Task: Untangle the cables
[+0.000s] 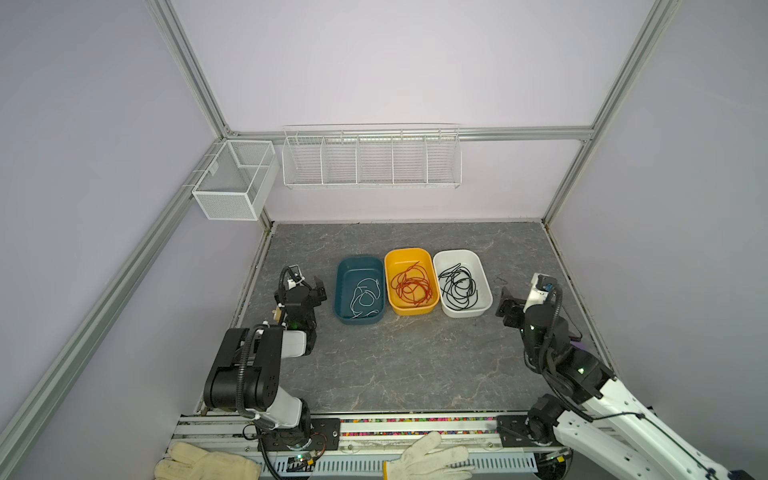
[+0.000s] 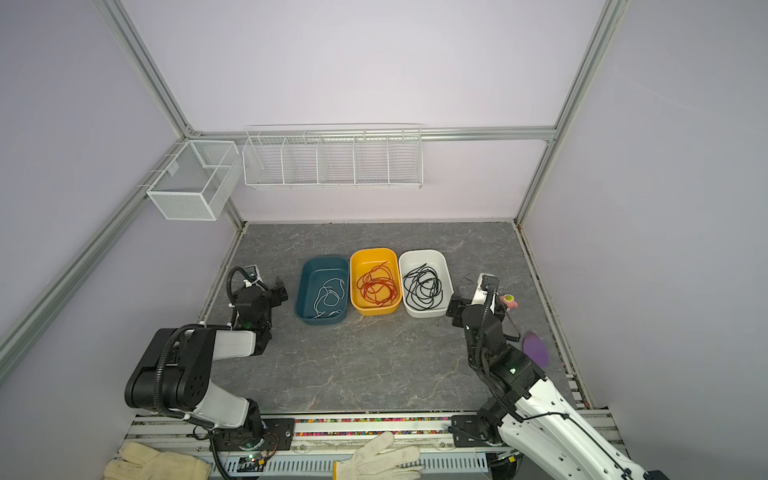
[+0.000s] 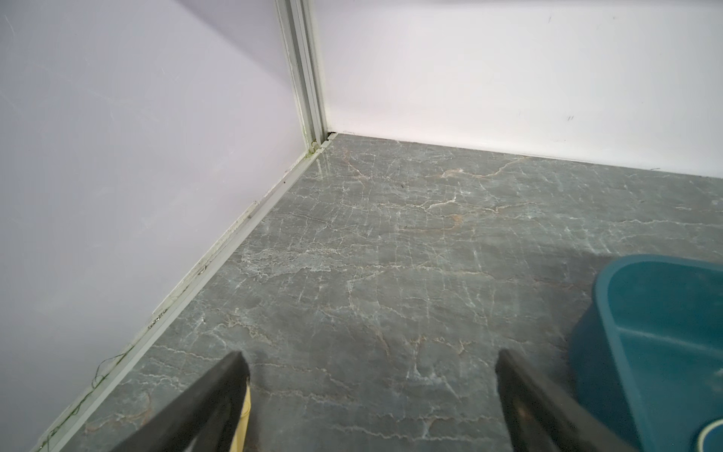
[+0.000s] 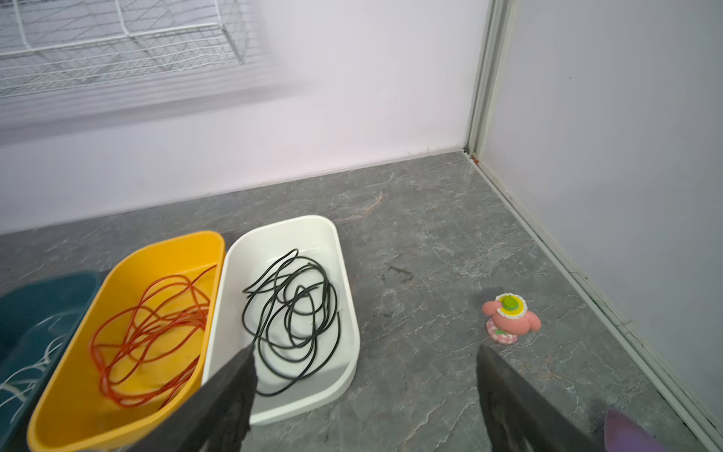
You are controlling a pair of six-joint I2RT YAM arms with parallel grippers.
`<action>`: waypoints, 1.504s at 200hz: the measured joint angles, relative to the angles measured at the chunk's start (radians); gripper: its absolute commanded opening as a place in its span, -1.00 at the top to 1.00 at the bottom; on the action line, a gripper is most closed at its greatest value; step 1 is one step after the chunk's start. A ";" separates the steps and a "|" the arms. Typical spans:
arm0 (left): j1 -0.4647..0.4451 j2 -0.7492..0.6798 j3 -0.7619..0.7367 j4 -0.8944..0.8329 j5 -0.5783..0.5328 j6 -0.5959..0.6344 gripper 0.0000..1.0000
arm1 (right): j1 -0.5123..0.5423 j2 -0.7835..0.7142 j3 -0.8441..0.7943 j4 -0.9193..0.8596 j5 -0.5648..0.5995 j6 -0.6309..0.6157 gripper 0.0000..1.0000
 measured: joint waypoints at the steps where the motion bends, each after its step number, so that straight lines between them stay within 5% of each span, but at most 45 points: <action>1: 0.000 0.000 0.000 0.001 0.000 0.000 -0.97 | -0.004 0.001 -0.006 0.012 0.003 -0.005 -0.78; 26: 0.000 0.000 0.000 0.010 0.001 0.000 -0.97 | -0.100 0.035 -0.117 0.219 -0.002 -0.102 -0.78; 77: 0.000 0.000 0.000 0.010 0.001 0.000 -0.97 | -0.357 0.352 -0.168 0.499 -0.086 -0.195 -0.78; 142: 0.000 0.000 0.000 0.011 0.008 0.000 -0.97 | -0.453 0.684 -0.205 0.806 -0.226 -0.330 -0.78; 202: 0.000 0.000 0.000 0.011 0.008 0.000 -0.97 | -0.518 0.762 -0.223 0.999 -0.385 -0.394 -0.77; 301: 0.000 0.000 0.000 0.011 0.008 0.000 -0.97 | -0.556 0.888 -0.240 1.131 -0.469 -0.390 -0.77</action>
